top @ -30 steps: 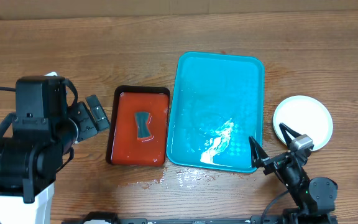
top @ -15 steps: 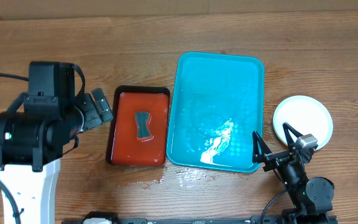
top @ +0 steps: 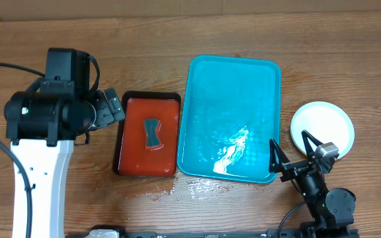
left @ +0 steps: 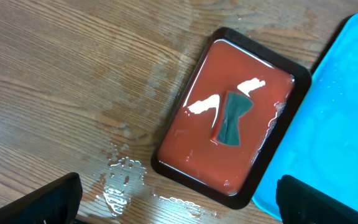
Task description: Clean dirty plates on tray and stack at the side
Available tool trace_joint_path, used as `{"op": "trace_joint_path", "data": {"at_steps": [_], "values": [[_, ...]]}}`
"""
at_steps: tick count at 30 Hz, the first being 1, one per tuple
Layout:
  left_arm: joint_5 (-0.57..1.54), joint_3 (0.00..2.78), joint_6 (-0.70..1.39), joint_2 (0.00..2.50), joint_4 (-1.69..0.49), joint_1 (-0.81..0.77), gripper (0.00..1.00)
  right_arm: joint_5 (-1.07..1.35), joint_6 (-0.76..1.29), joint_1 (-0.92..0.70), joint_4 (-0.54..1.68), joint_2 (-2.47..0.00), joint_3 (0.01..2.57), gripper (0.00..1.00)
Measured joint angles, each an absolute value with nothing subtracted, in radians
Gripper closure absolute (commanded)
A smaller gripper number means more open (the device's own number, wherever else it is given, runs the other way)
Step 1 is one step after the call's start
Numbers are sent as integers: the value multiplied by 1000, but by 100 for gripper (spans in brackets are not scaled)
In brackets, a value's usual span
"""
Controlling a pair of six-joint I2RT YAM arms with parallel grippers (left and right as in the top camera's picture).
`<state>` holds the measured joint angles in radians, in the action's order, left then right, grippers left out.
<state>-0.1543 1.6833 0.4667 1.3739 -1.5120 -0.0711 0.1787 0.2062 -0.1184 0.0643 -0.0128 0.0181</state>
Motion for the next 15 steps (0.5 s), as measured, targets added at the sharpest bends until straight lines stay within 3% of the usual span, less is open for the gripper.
{"op": "trace_joint_path", "data": {"at_steps": [9,15], "values": [[-168,1641,457,1286,-1480,-109,0,179,206,-119,65,-13,18,0],[-167,1425,389,982,-1080,-113,0,179,206,-118,65,-13,18,0]]}}
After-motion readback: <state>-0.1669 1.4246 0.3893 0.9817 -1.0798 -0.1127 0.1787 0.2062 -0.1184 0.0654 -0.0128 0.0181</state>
